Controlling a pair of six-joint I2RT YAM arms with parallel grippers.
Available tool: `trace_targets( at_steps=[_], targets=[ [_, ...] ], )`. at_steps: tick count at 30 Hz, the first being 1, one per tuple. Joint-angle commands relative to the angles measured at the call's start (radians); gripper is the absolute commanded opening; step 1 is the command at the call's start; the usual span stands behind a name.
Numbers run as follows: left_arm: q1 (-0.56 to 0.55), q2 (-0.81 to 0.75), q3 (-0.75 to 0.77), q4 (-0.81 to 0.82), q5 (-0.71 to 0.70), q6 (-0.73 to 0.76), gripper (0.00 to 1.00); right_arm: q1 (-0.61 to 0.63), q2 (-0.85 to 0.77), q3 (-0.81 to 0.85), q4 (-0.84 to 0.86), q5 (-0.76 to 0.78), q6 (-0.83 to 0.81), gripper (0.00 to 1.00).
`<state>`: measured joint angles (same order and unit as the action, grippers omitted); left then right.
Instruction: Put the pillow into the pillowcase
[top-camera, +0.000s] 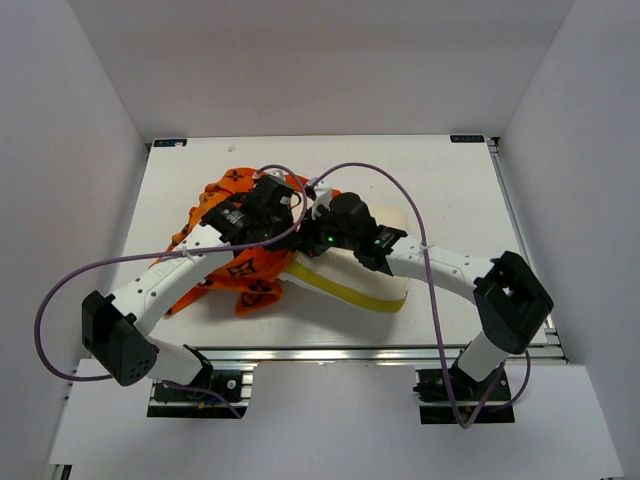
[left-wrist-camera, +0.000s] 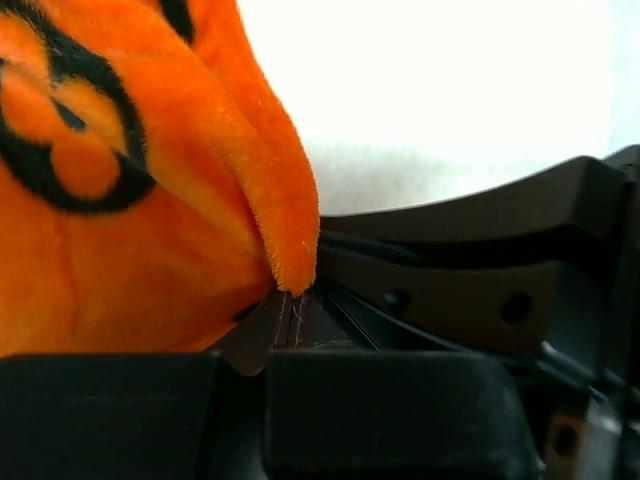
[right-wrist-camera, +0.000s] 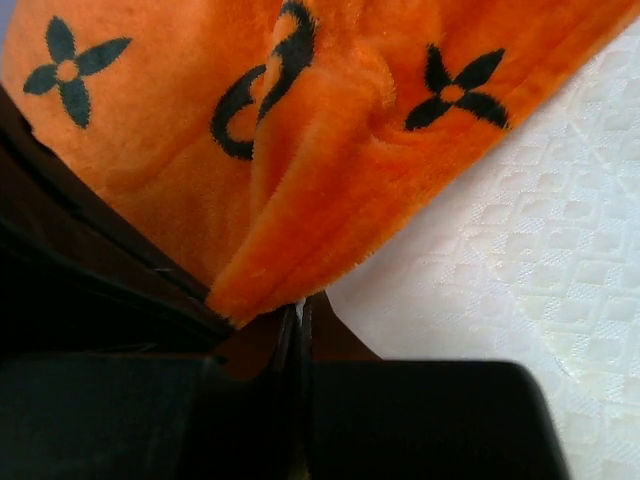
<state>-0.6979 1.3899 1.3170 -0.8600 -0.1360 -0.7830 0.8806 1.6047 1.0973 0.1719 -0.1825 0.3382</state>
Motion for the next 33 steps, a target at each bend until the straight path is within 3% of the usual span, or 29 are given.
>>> trace_targets(
  at_steps=[1, 4, 8, 9, 11, 12, 14, 15, 17, 23, 27, 32, 33],
  targets=[
    [0.029, -0.022, 0.022, 0.217, 0.127, -0.048, 0.00, 0.038, 0.020, 0.048, 0.242, -0.014, 0.062, 0.00],
    [0.046, -0.060, -0.034, 0.204, 0.099, -0.077, 0.00, 0.021, 0.076, 0.067, 0.271, 0.031, 0.047, 0.00],
    [0.119, -0.158, -0.162, 0.171, 0.053, -0.116, 0.04, 0.006, 0.152, 0.070, 0.281, -0.050, -0.020, 0.00],
    [0.130, -0.178, -0.217, 0.168, 0.050, -0.120, 0.19, 0.001, 0.159, 0.061, 0.284, -0.086, -0.068, 0.06],
    [0.161, -0.229, -0.257, 0.161, 0.053, -0.142, 0.36, -0.002, 0.162, 0.029, 0.307, -0.232, -0.125, 0.25],
    [0.164, -0.242, -0.271, 0.158, 0.062, -0.142, 0.50, -0.012, 0.161, -0.006, 0.317, -0.317, -0.158, 0.48],
    [0.167, -0.273, -0.276, 0.144, 0.078, -0.142, 0.61, -0.028, 0.138, -0.028, 0.289, -0.557, -0.281, 0.64],
    [0.166, -0.282, -0.263, 0.115, 0.078, -0.137, 0.66, -0.046, 0.124, -0.031, 0.193, -0.607, -0.327, 0.72],
    [0.166, -0.292, -0.184, 0.044, 0.056, -0.099, 0.74, -0.069, 0.049, -0.036, 0.102, -0.638, -0.456, 0.75],
    [0.173, -0.195, 0.106, -0.048, -0.082, 0.080, 0.81, -0.290, -0.149, -0.039, 0.037, -0.616, -0.508, 0.77],
    [0.208, 0.062, 0.232, -0.001, -0.080, 0.221, 0.81, -0.339, -0.100, 0.042, 0.022, -0.355, -0.462, 0.86],
    [0.238, 0.432, 0.525, -0.066, -0.137, 0.324, 0.77, -0.387, 0.096, 0.212, -0.060, -0.324, -0.476, 0.88],
    [0.238, 0.493, 0.647, -0.089, -0.149, 0.358, 0.76, -0.390, 0.116, 0.231, -0.066, -0.321, -0.482, 0.88]
  ],
)
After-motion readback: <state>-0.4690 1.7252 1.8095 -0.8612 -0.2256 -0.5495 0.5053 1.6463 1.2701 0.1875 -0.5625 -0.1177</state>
